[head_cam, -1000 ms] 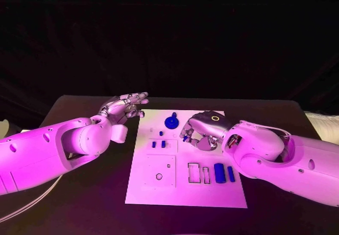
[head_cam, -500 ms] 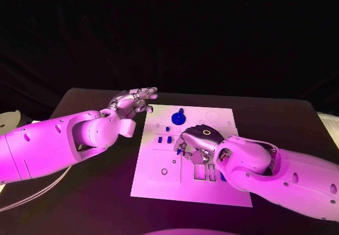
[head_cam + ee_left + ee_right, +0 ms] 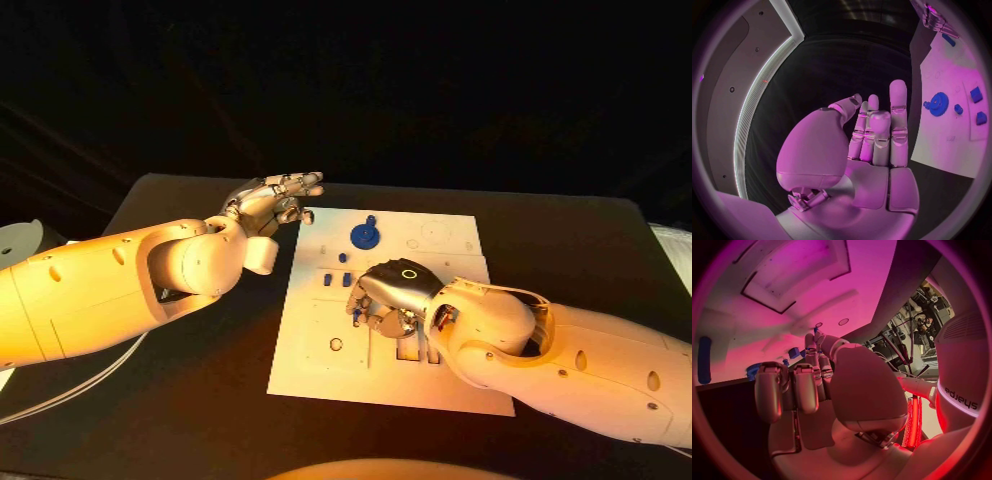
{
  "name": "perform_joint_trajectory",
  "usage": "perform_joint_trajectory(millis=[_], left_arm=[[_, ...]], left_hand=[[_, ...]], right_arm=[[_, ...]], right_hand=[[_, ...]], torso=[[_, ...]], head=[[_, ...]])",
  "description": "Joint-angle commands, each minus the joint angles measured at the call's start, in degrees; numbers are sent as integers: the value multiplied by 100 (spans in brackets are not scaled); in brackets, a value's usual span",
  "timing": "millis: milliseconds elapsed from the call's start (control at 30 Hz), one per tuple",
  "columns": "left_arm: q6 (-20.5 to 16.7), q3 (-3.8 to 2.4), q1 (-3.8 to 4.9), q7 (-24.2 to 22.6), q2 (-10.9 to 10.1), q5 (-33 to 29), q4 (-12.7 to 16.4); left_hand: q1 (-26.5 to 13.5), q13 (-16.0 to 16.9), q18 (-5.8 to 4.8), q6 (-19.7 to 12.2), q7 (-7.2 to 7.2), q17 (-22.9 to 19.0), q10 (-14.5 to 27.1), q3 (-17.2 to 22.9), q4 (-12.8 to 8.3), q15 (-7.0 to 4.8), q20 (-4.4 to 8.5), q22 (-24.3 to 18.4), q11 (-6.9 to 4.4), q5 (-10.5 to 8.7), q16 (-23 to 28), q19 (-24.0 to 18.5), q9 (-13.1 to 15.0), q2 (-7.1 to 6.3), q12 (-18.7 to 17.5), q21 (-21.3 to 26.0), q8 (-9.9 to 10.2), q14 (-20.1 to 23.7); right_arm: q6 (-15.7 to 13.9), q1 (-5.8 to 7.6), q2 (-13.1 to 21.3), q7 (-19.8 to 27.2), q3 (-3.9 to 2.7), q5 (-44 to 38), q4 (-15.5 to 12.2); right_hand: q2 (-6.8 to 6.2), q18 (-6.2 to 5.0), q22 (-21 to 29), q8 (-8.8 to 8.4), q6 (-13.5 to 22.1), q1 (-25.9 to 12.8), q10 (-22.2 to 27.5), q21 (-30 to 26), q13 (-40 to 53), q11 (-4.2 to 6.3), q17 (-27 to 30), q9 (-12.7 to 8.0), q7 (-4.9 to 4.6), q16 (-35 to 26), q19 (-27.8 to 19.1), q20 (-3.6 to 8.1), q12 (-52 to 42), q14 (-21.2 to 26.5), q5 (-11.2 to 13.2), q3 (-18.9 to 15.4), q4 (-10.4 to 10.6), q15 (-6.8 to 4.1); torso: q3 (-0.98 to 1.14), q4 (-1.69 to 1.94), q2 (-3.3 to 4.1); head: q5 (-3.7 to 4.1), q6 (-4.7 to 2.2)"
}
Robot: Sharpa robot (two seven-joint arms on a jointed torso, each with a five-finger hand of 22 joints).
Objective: Assemble the parts on the task board
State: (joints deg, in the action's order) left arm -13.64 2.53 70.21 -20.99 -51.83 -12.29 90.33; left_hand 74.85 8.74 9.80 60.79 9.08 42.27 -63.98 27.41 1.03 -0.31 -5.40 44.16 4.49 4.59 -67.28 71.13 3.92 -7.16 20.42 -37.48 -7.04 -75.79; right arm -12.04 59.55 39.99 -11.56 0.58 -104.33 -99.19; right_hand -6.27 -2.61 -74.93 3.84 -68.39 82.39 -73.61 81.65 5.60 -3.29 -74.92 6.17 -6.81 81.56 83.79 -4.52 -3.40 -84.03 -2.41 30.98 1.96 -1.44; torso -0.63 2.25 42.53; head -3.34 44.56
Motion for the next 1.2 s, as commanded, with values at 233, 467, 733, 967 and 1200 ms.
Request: perform_joint_trajectory(millis=[233,467,733,967,1200], left_arm=[[119,-3,2,5,5,-16,0],[130,-3,2,32,-4,-14,-12],[147,-3,2,52,-4,-13,-25],[152,-2,2,63,-10,-12,-23],[160,-2,2,74,-10,-8,-16]], left_hand=[[19,8,60,-43,6,-8,43,4,-25,24,-24,-5,11,39,-1,-7,-6,13,39,30,-18,32],[23,11,60,-44,6,-20,55,3,-30,25,-26,-7,12,41,1,-8,-5,16,51,33,-22,39],[23,11,60,-46,7,-25,62,2,-33,27,-27,-8,14,42,2,-9,-5,16,55,35,-22,42],[23,12,60,-50,8,-35,71,0,-35,28,-28,-8,15,42,5,-10,-5,14,59,36,-22,47],[23,12,60,-50,8,-35,71,0,-35,28,-28,-8,15,42,5,-10,-5,14,59,36,-22,47]], right_arm=[[182,-22,7,64,14,-101,-41],[172,-28,61,62,15,-128,-70],[221,-32,72,33,15,-166,-90],[315,-33,46,-1,15,-205,-60],[449,-33,-17,-49,31,-218,-23]], right_hand=[[-8,-15,-371,16,-34,-57,11,26,-6,20,-299,8,-10,34,86,9,-19,-378,-37,-33,-7,-2],[-8,-15,-371,16,-34,-57,11,26,-6,20,-299,8,-10,34,86,9,-19,-378,-37,-33,-7,-2],[-8,-16,-368,17,-36,-61,10,23,-7,20,-299,9,-11,35,84,9,-20,-378,-37,-38,-9,-1],[-8,-16,-368,17,-36,-61,10,23,-7,20,-299,9,-11,35,84,9,-20,-378,-37,-38,-9,-1],[-9,-18,-359,18,-40,-68,7,17,-10,19,-294,11,-12,31,80,10,-22,-376,-37,-48,-14,0]], torso=[[2,1,-6],[1,-4,-5],[-1,3,-6],[-1,-4,-2],[-7,3,-3]], head=[[-15,37],[-24,44],[-23,55],[-29,66],[-18,74]])
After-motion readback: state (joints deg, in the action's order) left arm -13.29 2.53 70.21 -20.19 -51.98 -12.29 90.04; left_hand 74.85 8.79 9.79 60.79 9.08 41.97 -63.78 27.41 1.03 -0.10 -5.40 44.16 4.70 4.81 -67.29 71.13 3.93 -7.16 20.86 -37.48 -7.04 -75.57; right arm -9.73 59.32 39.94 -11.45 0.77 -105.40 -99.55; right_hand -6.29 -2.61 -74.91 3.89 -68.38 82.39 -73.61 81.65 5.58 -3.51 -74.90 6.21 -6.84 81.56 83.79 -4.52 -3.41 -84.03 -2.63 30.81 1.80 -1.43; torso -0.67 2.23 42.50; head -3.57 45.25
